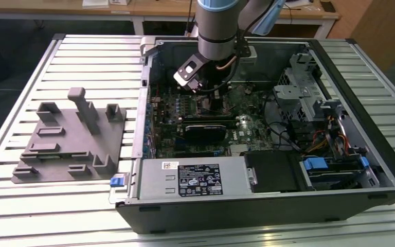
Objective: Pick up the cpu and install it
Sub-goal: 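Place the cpu into insertion slot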
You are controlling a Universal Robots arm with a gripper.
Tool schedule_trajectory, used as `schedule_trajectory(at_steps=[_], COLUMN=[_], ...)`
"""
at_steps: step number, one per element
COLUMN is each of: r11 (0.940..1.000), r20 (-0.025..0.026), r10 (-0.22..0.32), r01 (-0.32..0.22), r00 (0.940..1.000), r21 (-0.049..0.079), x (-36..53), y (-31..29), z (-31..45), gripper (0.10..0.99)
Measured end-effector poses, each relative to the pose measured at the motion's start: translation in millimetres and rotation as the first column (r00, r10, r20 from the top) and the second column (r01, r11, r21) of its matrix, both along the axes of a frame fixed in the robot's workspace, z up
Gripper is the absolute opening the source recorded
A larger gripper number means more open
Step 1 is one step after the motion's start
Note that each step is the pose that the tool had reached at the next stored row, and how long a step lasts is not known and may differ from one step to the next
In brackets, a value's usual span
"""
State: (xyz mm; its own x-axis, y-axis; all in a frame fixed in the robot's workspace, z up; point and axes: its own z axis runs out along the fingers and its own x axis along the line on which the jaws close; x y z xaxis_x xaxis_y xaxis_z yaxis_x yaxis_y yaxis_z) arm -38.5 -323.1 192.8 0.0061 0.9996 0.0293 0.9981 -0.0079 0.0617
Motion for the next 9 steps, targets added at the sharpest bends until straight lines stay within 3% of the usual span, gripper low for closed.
schedule_trajectory(at_steps=[3, 4, 9], r11=[1.0, 1.0, 1.0], r20=[0.0002, 0.0001, 0.0001], r10=[0.0, 0.0, 0.0], r01=[0.0, 0.0, 0.0], r00=[1.0, 1.0, 1.0], r21=[0.0, 0.0, 0.0], x=[0.0, 0.0, 0.0], y=[0.0, 0.0, 0.0], z=[-0.1, -0.1, 2.1], gripper=[0.553, 0.616, 0.616])
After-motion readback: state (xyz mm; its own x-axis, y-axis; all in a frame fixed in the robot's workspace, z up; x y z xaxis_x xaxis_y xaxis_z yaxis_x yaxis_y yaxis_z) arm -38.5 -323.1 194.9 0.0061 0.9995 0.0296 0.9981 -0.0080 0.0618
